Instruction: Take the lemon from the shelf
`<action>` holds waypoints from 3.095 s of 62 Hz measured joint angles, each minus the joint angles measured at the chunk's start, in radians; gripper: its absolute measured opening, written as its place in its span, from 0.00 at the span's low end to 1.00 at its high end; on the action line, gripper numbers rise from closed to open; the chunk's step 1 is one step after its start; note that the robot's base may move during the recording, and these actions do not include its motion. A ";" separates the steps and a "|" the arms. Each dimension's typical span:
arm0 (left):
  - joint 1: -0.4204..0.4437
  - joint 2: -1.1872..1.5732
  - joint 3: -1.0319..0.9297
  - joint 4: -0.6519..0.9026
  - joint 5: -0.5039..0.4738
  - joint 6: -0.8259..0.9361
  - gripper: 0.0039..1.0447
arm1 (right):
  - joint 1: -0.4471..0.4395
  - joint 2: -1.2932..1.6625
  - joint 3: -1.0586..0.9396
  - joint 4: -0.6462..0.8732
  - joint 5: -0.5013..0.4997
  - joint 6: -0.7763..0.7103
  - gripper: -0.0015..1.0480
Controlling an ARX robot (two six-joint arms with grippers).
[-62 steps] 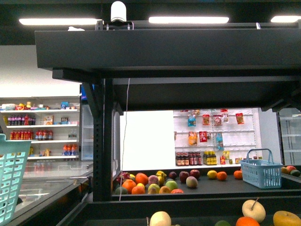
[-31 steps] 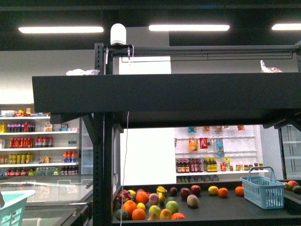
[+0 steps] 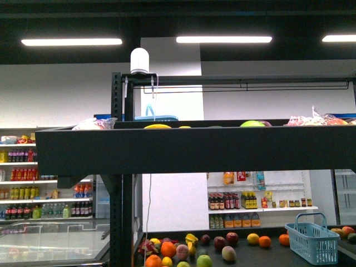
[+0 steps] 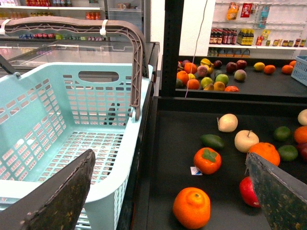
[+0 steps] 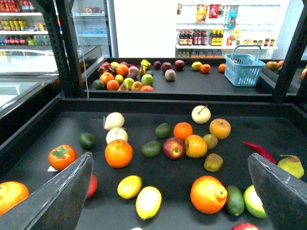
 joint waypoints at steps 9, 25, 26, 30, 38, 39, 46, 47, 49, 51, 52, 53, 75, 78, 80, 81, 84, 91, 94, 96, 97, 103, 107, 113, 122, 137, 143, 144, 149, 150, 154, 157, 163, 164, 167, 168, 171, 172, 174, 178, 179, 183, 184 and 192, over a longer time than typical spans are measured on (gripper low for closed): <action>0.000 0.000 0.000 0.000 0.000 0.000 0.92 | 0.000 0.000 0.000 0.000 0.000 0.000 0.93; 0.008 0.210 0.061 0.012 0.094 -0.267 0.92 | 0.000 0.000 0.000 0.000 0.000 0.000 0.93; 0.021 0.241 0.076 0.029 0.122 -0.279 0.92 | 0.000 0.000 0.000 0.000 -0.001 0.000 0.93; 0.099 0.364 0.136 0.103 0.225 -0.348 0.92 | 0.000 0.000 0.000 0.000 0.000 0.000 0.93; 0.301 0.641 0.294 0.225 0.402 -0.523 0.92 | 0.000 0.000 0.000 0.000 -0.001 0.000 0.93; 0.324 0.677 0.315 0.236 0.417 -0.544 0.92 | 0.000 0.000 0.000 0.000 0.000 0.000 0.93; 0.420 0.863 0.420 0.285 0.463 -0.714 0.92 | 0.000 0.000 0.000 0.000 -0.001 0.000 0.93; 0.424 0.874 0.426 0.289 0.466 -0.720 0.92 | 0.000 0.000 0.000 0.000 -0.001 0.000 0.93; 0.439 0.918 0.449 0.309 0.473 -0.767 0.92 | 0.000 0.000 0.000 0.000 -0.001 0.000 0.93; 0.451 0.961 0.470 0.335 0.474 -0.808 0.92 | 0.000 0.000 0.000 0.000 -0.001 0.000 0.93; 0.454 0.974 0.475 0.343 0.475 -0.813 0.92 | 0.000 0.000 0.000 0.000 0.000 0.000 0.93; 0.457 0.996 0.485 0.358 0.475 -0.834 0.92 | 0.000 0.000 0.000 0.000 0.000 0.000 0.93; 0.441 1.399 0.693 0.639 0.428 -1.149 0.92 | 0.000 0.000 0.000 0.000 -0.001 0.000 0.93; 0.437 1.443 0.733 0.651 0.422 -1.175 0.92 | 0.000 0.000 0.000 0.000 0.000 0.000 0.93; 0.435 1.463 0.754 0.653 0.420 -1.191 0.92 | 0.000 0.000 0.000 0.000 0.000 0.000 0.93; 0.434 1.476 0.769 0.652 0.418 -1.199 0.92 | 0.000 0.000 0.000 0.000 0.000 0.000 0.93; 0.434 1.508 0.805 0.647 0.408 -1.215 0.92 | 0.000 0.000 0.000 0.000 0.000 0.000 0.93; 0.433 1.598 0.889 0.629 0.383 -1.256 0.92 | 0.000 0.000 0.000 0.000 -0.001 0.000 0.93; 0.431 1.635 0.923 0.616 0.376 -1.272 0.92 | 0.000 0.000 0.000 0.000 -0.001 0.000 0.93; 0.429 1.652 0.938 0.613 0.370 -1.281 0.92 | 0.000 0.000 0.000 0.000 0.000 0.000 0.93; 0.428 1.662 0.948 0.611 0.368 -1.287 0.92 | 0.000 0.000 0.000 0.000 -0.001 0.000 0.93; 0.421 1.714 1.012 0.607 0.360 -1.315 0.92 | 0.000 0.000 0.000 0.000 0.000 0.000 0.93; 0.417 1.732 1.041 0.605 0.354 -1.325 0.92 | 0.000 0.000 0.000 0.000 0.000 0.000 0.93; 0.410 1.751 1.076 0.601 0.347 -1.334 0.92 | 0.000 0.000 0.000 0.000 -0.001 0.000 0.93; 0.403 1.757 1.091 0.577 0.335 -1.337 0.87 | 0.000 0.000 0.000 0.000 -0.001 0.000 0.93; 0.402 1.765 1.091 0.543 0.322 -1.339 0.45 | 0.000 0.000 0.000 0.000 0.000 0.000 0.93; 0.402 1.772 1.091 0.531 0.316 -1.339 0.28 | 0.000 0.000 0.000 0.000 -0.001 0.000 0.93; 0.402 1.773 1.091 0.529 0.315 -1.339 0.25 | 0.000 0.000 0.000 0.000 0.000 0.000 0.93; 0.402 1.773 1.089 0.519 0.318 -1.343 0.14 | 0.000 0.000 0.000 0.000 0.000 0.000 0.93; 0.402 1.772 1.089 0.518 0.321 -1.339 0.14 | 0.000 0.000 0.000 0.000 -0.001 0.000 0.93; 0.399 1.762 1.081 0.519 0.334 -1.326 0.13 | 0.000 0.000 0.000 0.000 -0.001 0.000 0.93; 0.396 1.752 1.072 0.519 0.346 -1.315 0.13 | 0.000 0.000 0.000 0.000 0.000 0.000 0.93; 0.391 1.725 1.054 0.514 0.396 -1.273 0.12 | 0.000 0.000 0.000 0.000 0.000 0.000 0.93; 0.391 1.721 1.052 0.514 0.402 -1.270 0.12 | 0.000 0.000 0.000 0.000 0.000 0.000 0.93; 0.386 1.705 1.045 0.510 0.432 -1.239 0.12 | 0.000 0.000 0.000 0.000 0.000 0.000 0.93; 0.385 1.702 1.045 0.509 0.439 -1.232 0.12 | 0.000 0.000 0.000 0.000 -0.001 0.000 0.93; 0.379 1.686 1.043 0.508 0.474 -1.209 0.12 | 0.000 0.000 0.000 0.000 -0.001 0.000 0.93; 0.376 1.679 1.043 0.508 0.490 -1.198 0.12 | 0.000 0.000 0.000 0.000 0.000 0.000 0.93; 0.371 1.666 1.041 0.508 0.516 -1.187 0.12 | 0.000 0.000 0.000 0.000 0.000 0.000 0.93; 0.358 1.637 1.036 0.501 0.563 -1.163 0.12 | 0.000 0.000 0.000 0.000 0.000 0.000 0.93; 0.352 1.627 1.034 0.495 0.586 -1.150 0.11 | 0.000 0.000 0.000 0.000 0.000 0.000 0.93; 0.327 1.596 1.030 0.478 0.643 -1.109 0.11 | 0.000 0.000 0.000 0.000 -0.001 0.000 0.93; 0.322 1.592 1.030 0.475 0.653 -1.105 0.11 | 0.000 0.000 0.000 0.000 -0.001 0.000 0.93; 0.208 1.550 1.030 0.443 0.776 -0.996 0.08 | 0.000 0.000 0.000 0.000 -0.001 0.000 0.93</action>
